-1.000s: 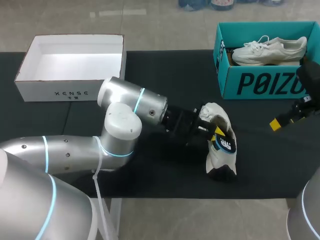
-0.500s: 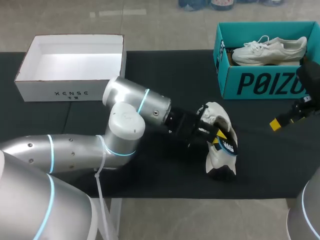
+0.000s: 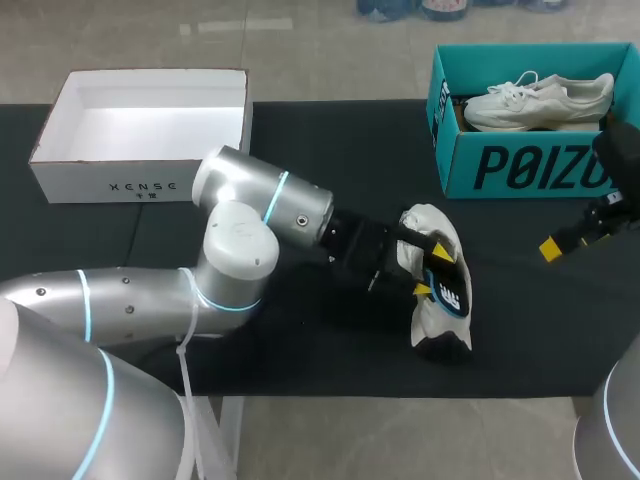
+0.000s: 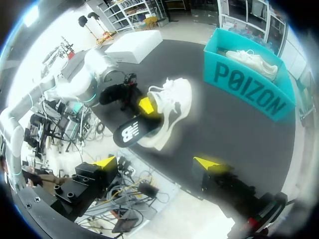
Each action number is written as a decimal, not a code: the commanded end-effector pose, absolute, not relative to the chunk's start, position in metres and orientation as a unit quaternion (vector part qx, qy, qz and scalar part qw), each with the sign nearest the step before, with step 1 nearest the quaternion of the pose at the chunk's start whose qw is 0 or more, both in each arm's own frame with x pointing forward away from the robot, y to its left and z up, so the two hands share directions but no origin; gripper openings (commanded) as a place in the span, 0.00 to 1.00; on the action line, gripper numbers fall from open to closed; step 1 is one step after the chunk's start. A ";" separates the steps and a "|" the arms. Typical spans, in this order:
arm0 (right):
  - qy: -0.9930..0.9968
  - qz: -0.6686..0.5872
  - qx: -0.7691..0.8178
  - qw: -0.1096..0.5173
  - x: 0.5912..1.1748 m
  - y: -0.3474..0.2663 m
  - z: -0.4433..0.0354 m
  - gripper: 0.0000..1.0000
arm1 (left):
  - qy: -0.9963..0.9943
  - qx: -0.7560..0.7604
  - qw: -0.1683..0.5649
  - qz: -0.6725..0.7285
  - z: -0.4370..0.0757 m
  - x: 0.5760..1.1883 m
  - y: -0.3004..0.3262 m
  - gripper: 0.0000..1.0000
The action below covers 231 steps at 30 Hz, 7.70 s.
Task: Take the shoe out of the shoebox, open the shoe tongue, remove and reinsert the insole, then place the shoe into the shoebox
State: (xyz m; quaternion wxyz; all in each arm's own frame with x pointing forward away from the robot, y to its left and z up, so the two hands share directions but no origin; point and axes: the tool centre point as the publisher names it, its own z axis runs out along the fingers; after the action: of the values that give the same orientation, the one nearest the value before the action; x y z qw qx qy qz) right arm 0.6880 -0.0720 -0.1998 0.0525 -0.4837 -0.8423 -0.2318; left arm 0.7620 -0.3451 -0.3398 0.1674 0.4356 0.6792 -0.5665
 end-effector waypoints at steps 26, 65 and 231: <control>-0.842 -0.232 -0.484 0.051 0.687 -0.072 -0.201 1.00 | 0.672 0.440 0.163 -0.573 -0.332 0.746 -0.346 0.37; -0.842 -0.232 -0.484 0.051 0.687 -0.072 -0.201 1.00 | 0.690 0.460 0.142 -0.540 -0.362 0.768 -0.346 0.49; -0.842 -0.232 -0.484 0.051 0.687 -0.072 -0.201 1.00 | 0.686 0.475 0.131 -0.536 -0.336 0.758 -0.329 1.00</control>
State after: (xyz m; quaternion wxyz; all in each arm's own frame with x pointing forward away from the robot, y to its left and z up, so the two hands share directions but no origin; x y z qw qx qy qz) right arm 0.6879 -0.0720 -0.1997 0.0524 -0.4837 -0.8423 -0.2319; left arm 0.7624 -0.3337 -0.3418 0.1271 0.4744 0.6825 -0.5412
